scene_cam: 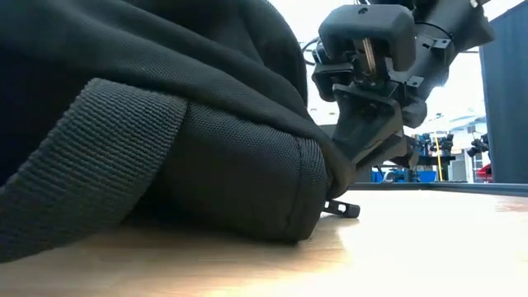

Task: Unpack backpack
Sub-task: Open the black backpack

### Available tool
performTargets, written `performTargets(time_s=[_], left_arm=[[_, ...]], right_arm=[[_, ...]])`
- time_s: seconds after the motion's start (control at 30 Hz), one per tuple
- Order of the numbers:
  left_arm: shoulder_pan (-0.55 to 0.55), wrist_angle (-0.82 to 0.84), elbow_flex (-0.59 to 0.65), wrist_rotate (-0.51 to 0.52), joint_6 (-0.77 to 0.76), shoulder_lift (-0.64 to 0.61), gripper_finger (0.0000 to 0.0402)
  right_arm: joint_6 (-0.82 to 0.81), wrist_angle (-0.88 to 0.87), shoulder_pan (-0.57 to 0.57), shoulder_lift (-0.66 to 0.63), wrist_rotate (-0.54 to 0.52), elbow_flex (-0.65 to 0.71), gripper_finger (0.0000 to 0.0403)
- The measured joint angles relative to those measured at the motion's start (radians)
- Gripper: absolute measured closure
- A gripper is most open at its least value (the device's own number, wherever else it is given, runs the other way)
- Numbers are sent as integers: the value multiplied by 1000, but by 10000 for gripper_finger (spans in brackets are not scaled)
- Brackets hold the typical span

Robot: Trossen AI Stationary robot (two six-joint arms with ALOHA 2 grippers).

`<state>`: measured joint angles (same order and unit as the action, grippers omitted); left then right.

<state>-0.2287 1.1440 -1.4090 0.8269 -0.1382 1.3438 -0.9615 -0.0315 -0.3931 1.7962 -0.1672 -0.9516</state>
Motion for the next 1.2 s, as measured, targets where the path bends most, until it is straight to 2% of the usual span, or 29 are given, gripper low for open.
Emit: performTargets(time_s=[0.1, 0.17, 0.3, 0.5, 0.7, 0.93, 1.2], left_arm=[[-21, -75, 0, -130, 26, 3, 401], [-57, -108, 1, -179, 37, 8, 401], [-120, -119, 1, -188, 58, 16, 401], [-234, -135, 9, -213, 52, 16, 401], [-351, -236, 107, -252, 78, 17, 401], [-419, -266, 209, -269, -6, 17, 401], [-502, -277, 237, -268, -52, 16, 401]], right_arm=[[5, 9, 0, 0, -3, 0, 382], [29, 21, 0, 1, -2, 1, 382], [81, 46, -6, -4, 8, 1, 382], [73, 37, -50, -5, 45, 1, 375], [171, 150, -110, -5, 97, 2, 360], [320, 317, -136, -5, 77, 2, 318], [355, 313, -117, -11, 99, 2, 254]])
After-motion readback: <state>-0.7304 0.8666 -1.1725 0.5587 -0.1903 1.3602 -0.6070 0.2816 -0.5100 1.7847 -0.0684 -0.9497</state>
